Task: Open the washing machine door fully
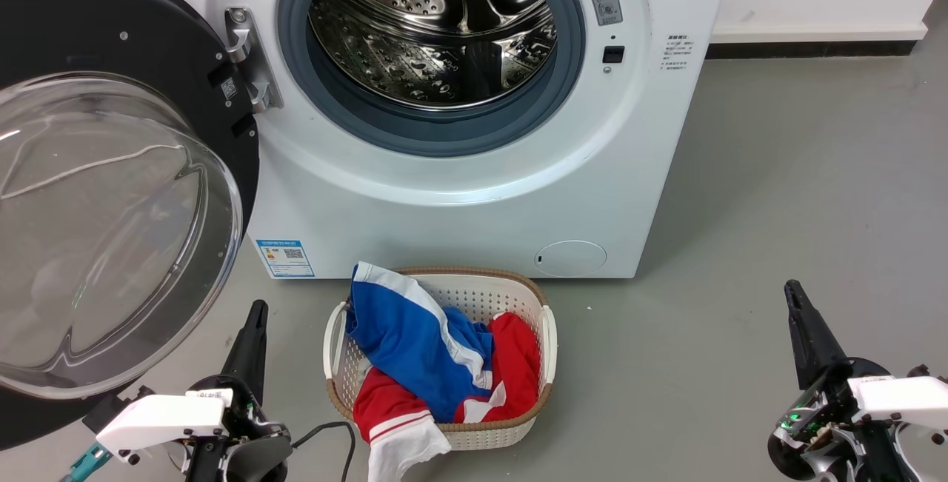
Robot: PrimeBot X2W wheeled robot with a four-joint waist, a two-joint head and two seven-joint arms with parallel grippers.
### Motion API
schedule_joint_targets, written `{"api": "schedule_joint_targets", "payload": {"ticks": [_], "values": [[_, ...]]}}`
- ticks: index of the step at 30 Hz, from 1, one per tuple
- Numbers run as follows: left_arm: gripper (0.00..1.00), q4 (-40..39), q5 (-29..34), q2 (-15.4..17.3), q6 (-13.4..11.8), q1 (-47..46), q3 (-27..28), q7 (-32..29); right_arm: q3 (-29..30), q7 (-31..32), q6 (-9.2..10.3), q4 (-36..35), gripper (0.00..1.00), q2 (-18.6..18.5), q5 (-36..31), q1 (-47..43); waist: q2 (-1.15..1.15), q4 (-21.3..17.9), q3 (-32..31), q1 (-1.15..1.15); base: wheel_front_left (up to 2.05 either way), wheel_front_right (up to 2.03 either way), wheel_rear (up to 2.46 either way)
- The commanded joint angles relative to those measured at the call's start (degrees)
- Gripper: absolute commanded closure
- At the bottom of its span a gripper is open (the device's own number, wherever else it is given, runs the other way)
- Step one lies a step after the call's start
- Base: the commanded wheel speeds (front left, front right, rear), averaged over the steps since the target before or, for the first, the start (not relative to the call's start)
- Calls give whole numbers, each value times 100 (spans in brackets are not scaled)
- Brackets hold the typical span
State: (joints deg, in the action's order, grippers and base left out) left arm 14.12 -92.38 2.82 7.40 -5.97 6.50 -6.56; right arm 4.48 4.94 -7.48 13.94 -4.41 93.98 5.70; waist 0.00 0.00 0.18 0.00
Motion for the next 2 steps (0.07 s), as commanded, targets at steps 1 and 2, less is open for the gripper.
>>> {"api": "schedule_joint_targets", "payload": {"ticks": [1, 2], "values": [[100, 3, -5, 11, 25, -58, 15, -18, 11, 16, -1, 11, 100, 14, 13, 77, 0, 0, 0, 0, 0, 0, 0], [100, 4, -5, 11, 25, -57, 14, -18, 13, 13, -2, 11, 100, 16, 9, 77, 0, 0, 0, 0, 0, 0, 0]]}}
